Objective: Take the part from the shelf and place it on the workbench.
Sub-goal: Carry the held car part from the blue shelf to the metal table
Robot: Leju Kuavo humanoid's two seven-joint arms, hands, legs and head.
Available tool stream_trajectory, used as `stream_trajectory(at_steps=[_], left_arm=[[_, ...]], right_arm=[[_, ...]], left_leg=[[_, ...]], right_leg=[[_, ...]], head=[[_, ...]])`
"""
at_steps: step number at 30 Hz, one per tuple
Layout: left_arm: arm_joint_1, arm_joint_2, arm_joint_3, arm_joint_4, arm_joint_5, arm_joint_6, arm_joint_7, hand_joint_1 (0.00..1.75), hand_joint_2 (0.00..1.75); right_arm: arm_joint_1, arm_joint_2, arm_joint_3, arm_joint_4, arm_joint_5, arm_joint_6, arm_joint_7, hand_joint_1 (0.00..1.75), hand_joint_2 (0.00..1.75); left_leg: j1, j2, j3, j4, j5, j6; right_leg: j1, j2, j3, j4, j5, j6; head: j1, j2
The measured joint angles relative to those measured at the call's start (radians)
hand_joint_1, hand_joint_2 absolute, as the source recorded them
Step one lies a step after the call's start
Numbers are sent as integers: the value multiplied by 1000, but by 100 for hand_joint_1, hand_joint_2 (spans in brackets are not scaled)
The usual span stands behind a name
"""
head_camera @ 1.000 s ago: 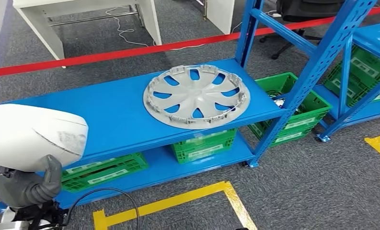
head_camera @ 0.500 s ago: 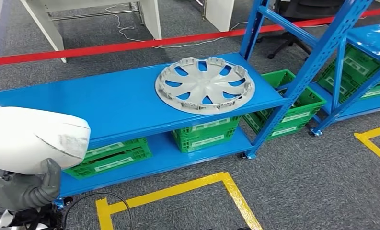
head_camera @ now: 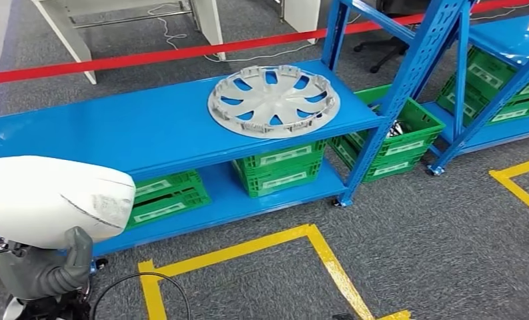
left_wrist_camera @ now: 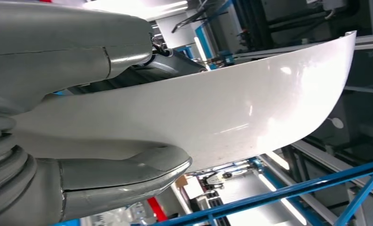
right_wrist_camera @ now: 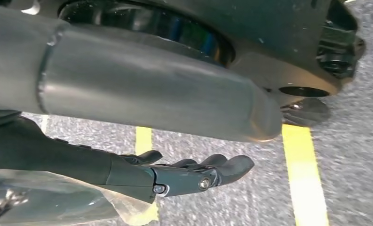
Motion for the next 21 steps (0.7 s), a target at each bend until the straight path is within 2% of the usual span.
stream_trajectory(at_steps=[1,3,4,5,7,8,9,10,12,13,14,15,16,17,18,19,20,21], left_arm=[[0,0,0,0,0,-1,0,175,175],[-1,0,0,0,0,-2,0,175,175],[0,0,0,0,0,-3,0,175,175],[0,1,0,0,0,-3,0,175,175],[1,1,1,0,0,-6,0,175,175],[1,1,1,0,0,-8,0,175,175],[1,0,1,0,1,-9,0,175,175],[1,-1,2,0,1,-10,0,175,175],[1,-3,2,0,1,-11,0,175,175],[2,-3,2,0,0,-11,0,175,175],[2,-3,3,0,0,-11,0,175,175],[3,-3,3,0,-1,-10,0,175,175],[3,-4,3,0,0,-11,0,175,175],[3,-4,4,0,3,-12,0,175,175],[3,-5,4,0,9,-15,0,175,175],[4,-6,5,-1,16,-20,0,175,175],[4,-6,6,-1,24,-25,0,175,175],[4,-7,6,-1,29,-29,0,175,175]], right_arm=[[0,0,0,0,-4,2,-2,0,0],[0,0,-1,0,-9,4,-5,0,0],[-1,0,-2,0,-12,4,-7,0,0],[-1,0,-3,0,-14,6,-10,0,0],[1,0,-7,0,-23,12,-15,0,0],[2,0,-11,0,-29,17,-18,0,0],[3,0,-16,0,-34,22,-21,0,0],[4,0,-20,0,-39,26,-24,0,0],[4,0,-26,0,-45,34,-27,0,0],[4,0,-29,0,-46,36,-28,0,0],[5,0,-31,0,-47,38,-28,0,0],[5,0,-34,0,-48,39,-28,0,0],[6,0,-37,0,-49,40,-28,0,0],[5,0,-40,0,-49,41,-29,0,0],[3,0,-42,0,-50,41,-31,0,0],[0,0,-43,-1,-50,42,-32,0,0],[-2,0,-44,-1,-50,42,-34,0,0],[-4,0,-45,-1,-49,43,-35,0,0]], left_leg=[[3,0,43,-55,29,-2],[4,-4,137,-200,43,-1],[3,-7,163,-248,37,3],[0,-9,172,-271,27,10],[-4,-8,162,-275,35,30],[-4,-5,155,-276,42,42],[-4,-1,147,-279,51,54],[-3,4,136,-280,61,64],[-8,14,110,-279,81,73],[-11,20,96,-279,90,75],[-14,28,84,-278,100,76],[-18,37,73,-277,108,76],[-21,46,63,-277,115,75],[-24,55,58,-276,120,74],[-27,64,54,-274,124,72],[-29,75,52,-273,128,69],[-30,87,51,-271,131,64],[-31,100,50,-270,134,60]], right_leg=[[-1,0,-16,7,7,4],[-2,2,-41,24,18,15],[-1,3,-48,29,25,22],[-1,4,-53,31,32,30],[-4,6,-61,29,45,44],[-6,7,-68,36,34,49],[-6,8,-80,57,6,53],[-7,10,-97,98,-36,56],[-6,10,-137,225,-127,60],[-5,10,-151,284,-146,61],[-5,10,-151,317,-141,60],[-4,8,-133,314,-118,57],[-2,2,-93,271,-89,51],[3,-16,-36,200,-70,43],[10,-40,26,118,-64,34],[16,-60,74,49,-68,27],[20,-72,100,4,-76,22],[23,-70,107,-17,-81,19]], head=[[0,0],[0,0],[0,0],[0,0],[0,0],[1,0],[3,0],[4,0],[6,0],[6,0],[6,0],[6,0],[6,0],[6,0],[6,0],[6,0],[6,0],[6,0]])
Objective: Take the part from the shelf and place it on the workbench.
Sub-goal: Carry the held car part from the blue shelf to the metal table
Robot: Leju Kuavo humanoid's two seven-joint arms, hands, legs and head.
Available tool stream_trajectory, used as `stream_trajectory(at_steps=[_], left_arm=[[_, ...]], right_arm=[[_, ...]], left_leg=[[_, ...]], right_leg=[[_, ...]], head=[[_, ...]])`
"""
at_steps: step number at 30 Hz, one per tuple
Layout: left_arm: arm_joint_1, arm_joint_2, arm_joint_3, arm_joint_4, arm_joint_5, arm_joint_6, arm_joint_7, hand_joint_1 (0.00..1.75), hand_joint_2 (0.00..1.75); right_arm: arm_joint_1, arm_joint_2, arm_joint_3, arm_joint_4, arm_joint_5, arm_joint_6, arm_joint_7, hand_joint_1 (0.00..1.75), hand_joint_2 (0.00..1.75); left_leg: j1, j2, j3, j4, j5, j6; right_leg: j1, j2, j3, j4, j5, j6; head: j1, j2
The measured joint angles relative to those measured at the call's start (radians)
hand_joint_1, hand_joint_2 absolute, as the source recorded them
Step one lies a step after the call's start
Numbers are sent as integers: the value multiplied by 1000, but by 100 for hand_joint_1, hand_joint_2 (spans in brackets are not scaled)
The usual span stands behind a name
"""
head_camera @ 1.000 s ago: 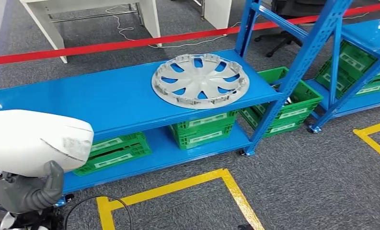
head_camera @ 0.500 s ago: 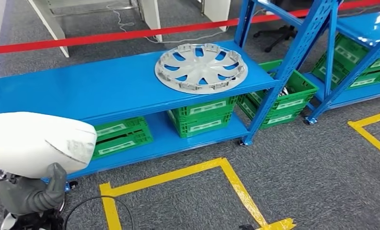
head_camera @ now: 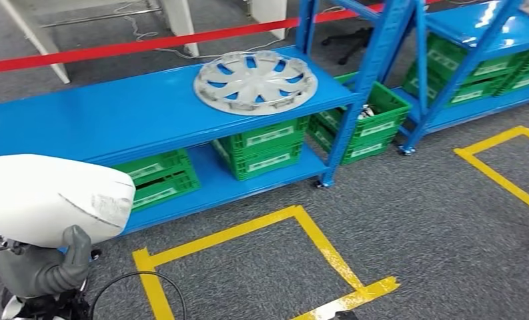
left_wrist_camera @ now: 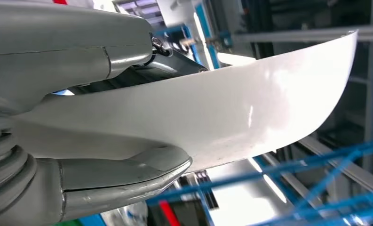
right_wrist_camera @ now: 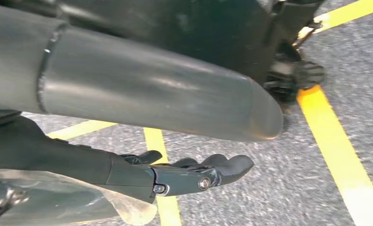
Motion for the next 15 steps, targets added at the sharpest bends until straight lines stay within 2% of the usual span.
stream_trajectory(at_steps=[1,2,3,5,6,7,8,9,10,12,14,15], left_arm=[[0,-1,1,-1,3,-4,0,175,175],[-1,-1,2,-1,4,-6,0,175,175],[-1,-2,4,-1,4,-8,0,175,175],[0,-2,7,-2,5,-9,0,175,175],[1,-2,9,-2,5,-10,0,175,175],[2,-2,10,-2,5,-10,0,175,175],[3,-2,11,-2,5,-10,0,175,175],[3,-2,12,-2,5,-10,0,175,175],[3,-2,12,-2,5,-11,0,175,175],[2,-3,13,-2,5,-12,0,175,175],[4,-3,14,-2,5,-15,0,175,175],[4,-4,14,-2,5,-16,0,175,175]], right_arm=[[0,0,0,0,0,0,0,0,0],[1,0,-1,0,0,1,-1,0,0],[3,0,-1,0,1,1,0,0,0],[6,0,-2,0,2,1,0,0,0],[7,0,-2,0,3,2,0,0,0],[6,0,-3,0,4,2,0,0,0],[7,0,-3,0,5,3,0,0,0],[7,0,-3,0,5,3,1,0,0],[8,0,-3,0,6,4,1,0,0],[9,1,-3,1,6,7,3,0,0],[6,1,-3,1,7,8,6,0,0],[5,2,-3,1,7,9,7,0,0]], left_leg=[[0,13,0,1,2,-5],[1,8,-2,6,-2,-11],[4,-11,-7,24,-19,-19],[13,-68,-38,118,-92,-35],[17,-85,-59,182,-132,-40],[19,-91,-76,239,-160,-43],[20,-93,-81,269,-167,-44],[21,-96,-70,264,-153,-44],[22,-100,-46,225,-122,-43],[26,-144,19,105,-64,-36],[28,-184,48,38,-47,-29],[28,-184,48,32,-50,-26]], right_leg=[[-1,12,-5,-7,2,-4],[-4,24,-11,-10,7,-9],[-6,34,-14,-13,14,-14],[-10,55,-24,-14,26,-23],[-10,66,-29,-13,31,-25],[-9,78,-34,-9,35,-26],[-9,92,-40,-5,38,-26],[-10,105,-44,1,40,-25],[-10,118,-48,8,41,-23],[-11,144,-62,20,42,-19],[-14,168,-78,29,46,-9],[-15,180,-87,31,50,-2]], head=[[0,0],[0,0],[-2,0],[-6,0],[-7,0],[-7,0],[-7,0],[-7,0],[-7,0],[-6,0],[-7,0],[-7,0]])
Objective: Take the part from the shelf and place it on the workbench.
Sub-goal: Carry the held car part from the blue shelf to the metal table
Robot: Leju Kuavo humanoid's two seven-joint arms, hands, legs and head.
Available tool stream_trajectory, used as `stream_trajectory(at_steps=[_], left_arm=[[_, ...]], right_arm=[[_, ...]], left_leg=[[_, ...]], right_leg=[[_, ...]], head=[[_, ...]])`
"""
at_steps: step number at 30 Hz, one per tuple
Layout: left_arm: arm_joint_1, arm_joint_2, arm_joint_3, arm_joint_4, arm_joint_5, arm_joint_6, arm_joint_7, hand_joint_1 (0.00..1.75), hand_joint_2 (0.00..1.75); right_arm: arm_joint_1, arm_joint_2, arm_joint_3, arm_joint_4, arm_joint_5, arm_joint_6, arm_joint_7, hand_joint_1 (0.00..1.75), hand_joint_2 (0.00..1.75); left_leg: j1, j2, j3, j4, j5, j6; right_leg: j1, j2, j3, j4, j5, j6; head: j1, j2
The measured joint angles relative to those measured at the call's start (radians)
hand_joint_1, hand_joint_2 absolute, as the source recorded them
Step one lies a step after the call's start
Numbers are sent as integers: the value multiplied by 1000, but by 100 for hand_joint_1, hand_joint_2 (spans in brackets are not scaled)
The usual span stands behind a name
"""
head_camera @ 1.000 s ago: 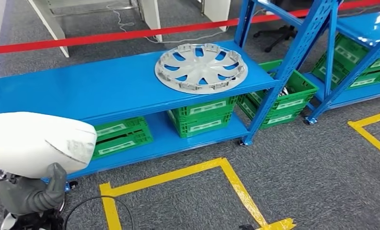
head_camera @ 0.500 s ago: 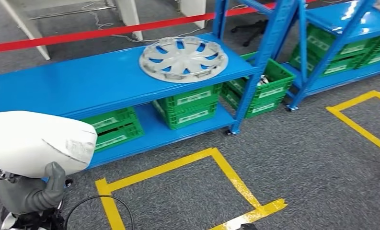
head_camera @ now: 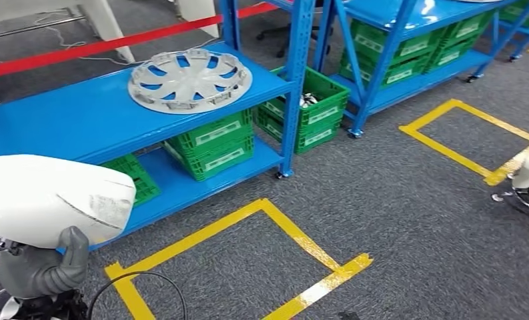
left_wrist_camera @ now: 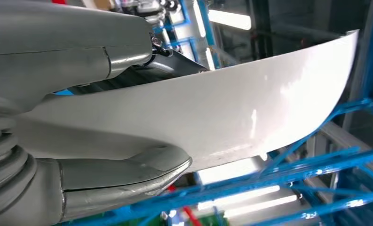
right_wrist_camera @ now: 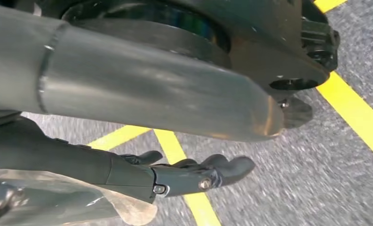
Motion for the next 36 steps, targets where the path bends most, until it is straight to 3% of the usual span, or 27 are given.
stream_trajectory(at_steps=[1,3,5,7,8,9,11,13,14,16,17,19,21,22,23,24,26,28,30,32,33,34,36], left_arm=[[-1,-1,0,0,0,-1,0,175,175],[-6,-4,1,0,0,-4,0,175,175],[-5,-6,1,0,1,-9,0,175,175],[-3,-7,2,0,2,-13,0,175,175],[-2,-7,2,0,2,-15,0,175,175],[-3,-7,2,0,2,-16,0,175,175],[-3,-8,2,0,4,-21,0,175,175],[-3,-10,3,1,7,-25,0,175,175],[-3,-10,3,1,9,-26,0,175,175],[-3,-11,3,1,10,-28,0,175,175],[-4,-11,3,1,10,-29,0,175,175],[-5,-12,4,1,11,-29,0,175,175],[-2,-12,6,1,11,-29,0,175,175],[-1,-12,7,1,11,-29,0,175,175],[1,-12,7,2,12,-29,0,175,175],[1,-12,8,2,13,-30,0,175,175],[2,-12,10,3,14,-32,0,175,175],[3,-12,12,3,14,-34,0,175,175],[4,-12,16,4,17,-37,0,175,175],[4,-13,18,4,18,-40,1,175,175],[4,-14,18,4,18,-42,1,175,175],[3,-16,19,4,18,-43,1,175,175],[5,-19,20,5,17,-44,1,175,175]], right_arm=[[1,0,0,0,0,1,1,0,0],[3,0,0,0,1,2,2,0,0],[3,0,0,0,1,2,3,0,0],[2,0,0,0,1,2,4,0,0],[3,0,0,0,1,3,6,0,0],[4,0,0,0,1,3,7,0,0],[6,0,0,0,1,3,9,0,0],[3,0,0,0,1,3,10,0,0],[1,0,0,0,1,3,10,0,0],[2,0,0,0,1,3,11,0,0],[4,0,0,0,0,3,11,0,0],[5,0,0,0,0,3,12,0,0],[3,0,0,0,0,3,12,0,0],[2,0,0,0,0,3,12,0,0],[2,0,0,0,0,4,13,0,0],[3,0,0,0,-1,4,16,0,0],[5,0,0,0,-1,4,20,0,0],[3,1,0,0,-1,3,23,0,0],[1,1,0,0,-1,3,27,0,0],[3,2,0,0,-2,3,31,0,0],[6,2,0,1,-2,3,33,0,0],[6,2,0,1,-2,4,35,0,0],[4,2,0,0,-2,3,37,0,0]], left_leg=[[1,13,-2,-8,-1,5],[4,40,-2,-24,-3,18],[6,68,-2,-31,0,27],[4,97,-4,-30,0,29],[3,111,-4,-30,0,29],[3,125,-4,-30,0,29],[2,149,-1,-30,-1,28],[-3,169,1,-28,-3,22],[-5,178,2,-27,-3,17],[-8,195,3,-26,-2,8],[-6,193,3,-24,-6,2],[-2,152,-9,14,-39,-10],[1,100,-58,132,-109,-15],[1,90,-88,202,-140,-16],[1,87,-109,250,-154,-15],[1,85,-113,262,-146,-14],[1,69,-70,170,-77,-6],[4,20,-12,40,-23,3],[3,-7,7,-10,-16,7],[1,13,6,-18,-11,13],[3,25,7,-24,-7,17],[5,39,8,-30,-3,22],[5,68,9,-36,0,28]], right_leg=[[-1,10,-6,1,4,7],[1,-11,-29,21,-8,17],[3,-64,-79,112,-57,25],[1,-89,-144,248,-110,32],[-1,-93,-162,288,-117,35],[-1,-95,-162,289,-105,36],[-2,-116,-96,170,-40,33],[5,-156,-23,36,1,25],[8,-166,-7,6,5,20],[11,-153,-10,0,6,10],[9,-142,-12,-2,9,4],[4,-122,-13,-6,16,-9],[2,-99,-15,-7,22,-18],[4,-86,-18,-7,24,-20],[5,-72,-20,-6,25,-21],[6,-57,-22,-4,27,-21],[7,-27,-22,1,28,-20],[6,2,-27,7,29,-15],[3,25,-40,12,34,-3],[-2,43,-53,11,40,12],[-1,30,-61,17,36,18],[1,3,-76,40,21,23],[4,-65,-126,135,-33,31]], head=[[-1,0],[3,0],[11,0],[15,0],[15,0],[15,0],[15,0],[15,0],[15,0],[14,0],[14,0],[12,0],[8,0],[8,0],[8,0],[8,0],[8,0],[8,0],[8,0],[8,0],[10,0],[13,0],[16,0]])
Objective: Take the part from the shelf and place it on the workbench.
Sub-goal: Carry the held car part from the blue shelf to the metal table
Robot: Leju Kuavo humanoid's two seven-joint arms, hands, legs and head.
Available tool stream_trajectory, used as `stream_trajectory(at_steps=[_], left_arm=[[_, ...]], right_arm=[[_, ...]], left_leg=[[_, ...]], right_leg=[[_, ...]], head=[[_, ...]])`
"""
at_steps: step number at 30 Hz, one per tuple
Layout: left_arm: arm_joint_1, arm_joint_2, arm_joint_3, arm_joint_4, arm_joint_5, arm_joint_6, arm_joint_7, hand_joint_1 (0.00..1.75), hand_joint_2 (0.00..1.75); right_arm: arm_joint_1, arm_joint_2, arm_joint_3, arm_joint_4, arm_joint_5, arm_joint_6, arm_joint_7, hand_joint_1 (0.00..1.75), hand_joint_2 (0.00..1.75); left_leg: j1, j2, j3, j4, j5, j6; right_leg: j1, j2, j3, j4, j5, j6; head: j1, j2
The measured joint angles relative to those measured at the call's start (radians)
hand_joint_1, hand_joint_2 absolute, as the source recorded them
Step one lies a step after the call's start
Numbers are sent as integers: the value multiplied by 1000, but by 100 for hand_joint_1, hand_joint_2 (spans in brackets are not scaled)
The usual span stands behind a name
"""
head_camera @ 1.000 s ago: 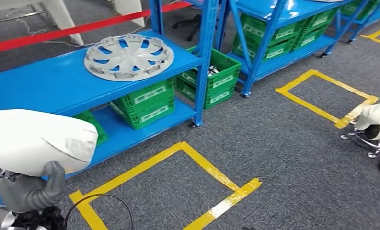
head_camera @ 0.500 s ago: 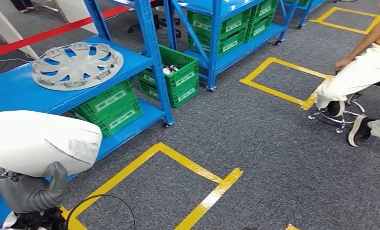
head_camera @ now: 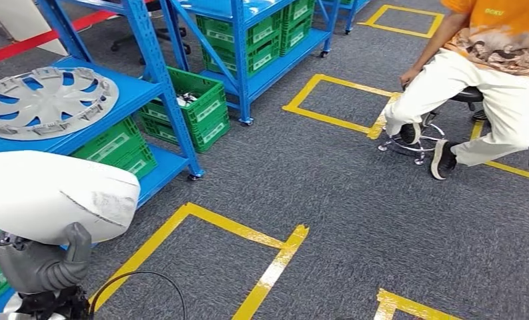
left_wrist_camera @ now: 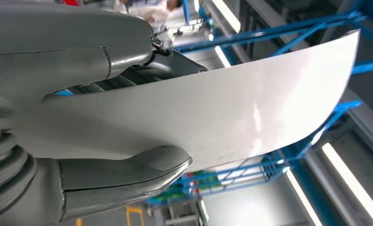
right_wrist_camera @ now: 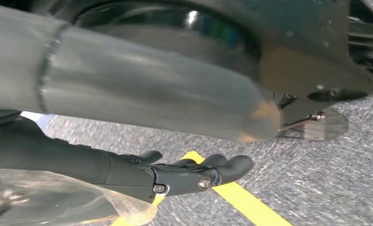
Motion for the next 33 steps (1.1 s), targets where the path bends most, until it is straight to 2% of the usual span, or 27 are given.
stream_trajectory(at_steps=[1,2,7,9,10,11,12,13,14,15,16,17,18,19,20,21,22,23,24,25,26,27,28,29,31,32,33], left_arm=[[1,-1,0,0,0,0,0,175,175],[3,-1,1,0,0,0,0,175,175],[3,-1,1,0,0,0,0,175,175],[3,-2,2,1,0,-2,0,175,175],[3,-2,2,1,0,-2,0,175,175],[3,-4,3,1,0,-3,0,175,175],[2,-5,4,1,0,-4,0,175,175],[1,-6,5,1,0,-4,0,175,175],[1,-7,5,1,0,-4,-1,175,175],[2,-8,6,2,0,-4,-1,175,175],[3,-8,6,2,0,-4,-1,175,175],[4,-8,7,3,0,-4,-1,175,175],[5,-8,7,4,1,-4,-1,175,175],[5,-7,8,5,2,-4,-1,175,175],[5,-7,9,6,2,-4,-1,175,175],[5,-7,9,6,3,-4,-1,175,175],[5,-7,10,6,3,-4,-1,175,175],[5,-7,11,6,3,-4,-1,175,175],[5,-7,11,7,4,-5,-1,175,175],[5,-7,12,7,5,-6,0,175,175],[5,-8,12,7,5,-7,0,175,175],[4,-8,13,7,6,-9,0,175,175],[4,-9,13,7,6,-10,0,175,175],[4,-10,14,7,6,-12,0,175,175],[6,-12,15,7,5,-16,0,175,175],[7,-12,16,7,4,-18,0,175,175],[7,-13,17,7,4,-19,0,175,175]], right_arm=[[-2,0,0,0,0,0,1,0,0],[-2,0,0,0,0,0,1,0,0],[-3,0,0,0,0,0,1,0,0],[-1,0,0,0,0,0,3,0,0],[-1,0,0,0,0,0,5,0,0],[-1,0,0,0,-1,0,7,0,0],[0,0,0,0,-1,0,8,0,0],[0,0,0,0,-1,0,8,0,0],[0,0,-1,0,-2,0,8,0,0],[0,0,-1,0,-2,0,9,0,0],[-2,0,-1,0,-2,0,9,0,0],[-2,0,-1,0,-2,0,9,0,0],[-2,0,-1,0,-2,1,9,0,0],[-1,0,-1,0,-3,2,10,0,0],[0,0,-1,0,-3,2,10,0,0],[1,0,-1,0,-3,3,10,0,0],[0,0,-1,0,-4,3,10,0,0],[-2,1,-1,0,-5,4,11,0,0],[-2,1,-1,0,-6,4,12,0,0],[-2,1,-1,0,-6,5,13,0,0],[0,1,-1,0,-7,6,15,0,0],[3,1,-1,0,-7,6,16,0,0],[4,1,-2,1,-7,7,17,0,0],[3,1,-2,1,-7,7,17,0,0],[0,1,-2,1,-7,8,18,0,0],[-2,1,-2,1,-7,8,18,0,0],[-1,1,-2,1,-7,8,19,0,0]], left_leg=[[-1,10,-1,0,0,1],[-1,15,-1,0,0,1],[-2,18,-1,0,0,1],[-2,44,-2,0,-1,1],[-2,66,1,0,-4,-2],[-5,94,3,1,-7,-8],[-6,105,6,7,-17,-19],[-6,99,3,27,-36,-30],[-5,81,-11,67,-63,-38],[-3,52,-37,130,-99,-44],[-2,31,-71,204,-132,-45],[-2,21,-102,268,-154,-45],[-2,17,-122,305,-157,-45],[-2,15,-124,299,-137,-43],[-2,10,-109,256,-100,-41],[0,-6,-83,188,-56,-39],[3,-32,-56,120,-24,-37],[6,-55,-38,71,-6,-36],[7,-72,-28,42,0,-35],[6,-77,-28,35,-3,-33],[5,-67,-28,33,-2,-30],[4,-55,-28,29,1,-25],[5,-41,-26,25,4,-18],[6,-25,-25,20,7,-12],[2,8,-26,17,7,-5],[0,25,-26,18,7,-4],[-1,42,-26,18,6,-3]], right_leg=[[-1,-17,-22,45,-24,3],[-1,-23,-36,74,-37,4],[-2,-24,-42,87,-43,5],[-5,-28,-61,131,-47,10],[-7,-48,-29,83,-21,11],[-6,-65,7,26,5,5],[-5,-72,55,-59,38,-7],[-4,-75,94,-128,62,-21],[-4,-58,97,-136,63,-34],[-6,-39,97,-139,65,-42],[-5,-26,97,-138,66,-44],[-5,-12,97,-138,66,-45],[-4,3,97,-137,66,-46],[-3,20,98,-136,66,-46],[-3,35,99,-134,66,-45],[-4,51,99,-132,65,-44],[-2,66,97,-127,64,-42],[-2,79,92,-123,64,-38],[-3,92,85,-120,65,-32],[-5,103,78,-118,68,-24],[-8,114,70,-119,71,-17],[-9,114,63,-117,70,-11],[-8,95,52,-103,61,-7],[-6,66,32,-71,40,-3],[-3,-2,-29,54,-25,2],[-5,-18,-60,121,-52,5],[-6,-26,-79,164,-64,7]], head=[[1,0],[0,0],[1,0],[1,0],[2,0],[0,0],[-2,0],[-5,0],[-8,0],[-10,0],[-12,0],[-12,0],[-12,0],[-12,0],[-11,0],[-12,0],[-12,0],[-11,0],[-11,0],[-11,0],[-11,0],[-11,0],[-8,0],[-6,0],[-3,0],[-3,0],[-3,0]])
